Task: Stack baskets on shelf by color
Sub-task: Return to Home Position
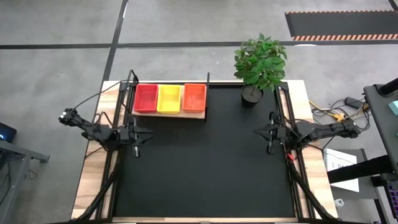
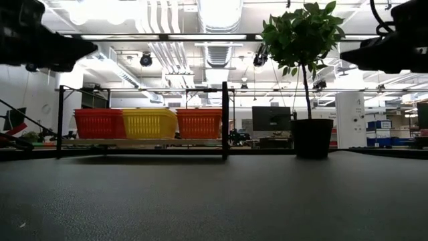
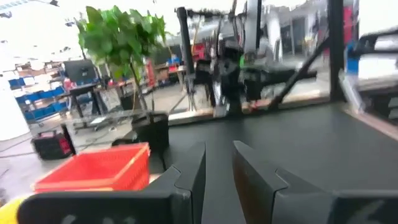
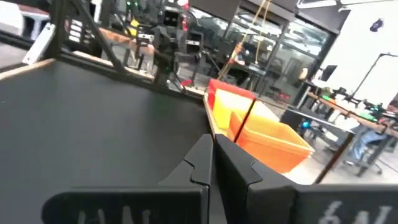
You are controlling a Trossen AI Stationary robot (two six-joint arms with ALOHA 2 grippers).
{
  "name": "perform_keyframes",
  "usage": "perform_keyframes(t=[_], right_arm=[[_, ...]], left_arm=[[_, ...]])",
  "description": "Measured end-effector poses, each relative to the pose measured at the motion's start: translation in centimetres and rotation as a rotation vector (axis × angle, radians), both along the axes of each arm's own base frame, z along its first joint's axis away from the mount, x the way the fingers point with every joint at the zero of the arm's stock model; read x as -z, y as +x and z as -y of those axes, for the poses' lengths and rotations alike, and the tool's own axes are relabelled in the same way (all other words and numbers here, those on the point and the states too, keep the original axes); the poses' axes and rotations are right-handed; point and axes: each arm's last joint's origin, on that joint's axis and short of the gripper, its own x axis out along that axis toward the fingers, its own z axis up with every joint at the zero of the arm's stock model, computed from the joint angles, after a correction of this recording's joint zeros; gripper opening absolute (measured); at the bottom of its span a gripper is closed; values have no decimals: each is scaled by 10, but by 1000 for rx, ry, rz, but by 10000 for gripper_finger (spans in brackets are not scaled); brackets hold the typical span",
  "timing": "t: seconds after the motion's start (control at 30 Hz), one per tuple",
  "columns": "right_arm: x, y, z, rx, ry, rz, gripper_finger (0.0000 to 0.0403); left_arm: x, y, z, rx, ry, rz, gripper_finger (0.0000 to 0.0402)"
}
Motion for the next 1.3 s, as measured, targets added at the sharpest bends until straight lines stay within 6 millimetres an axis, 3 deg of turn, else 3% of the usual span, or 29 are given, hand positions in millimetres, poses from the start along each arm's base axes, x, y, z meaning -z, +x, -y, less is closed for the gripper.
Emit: perform_keyframes(t=[0.33,0.57,1.3], right_arm=[[1,0,2,70,147,9,9],[1,1,2,71,65,-1,9],[2,1,2,64,65,-3,9]], left_arm=[[-1,0,0,-23,-20,34,63],[0,1,0,-23,-15,26,63],[1,2,0,-22,-8,13,63]])
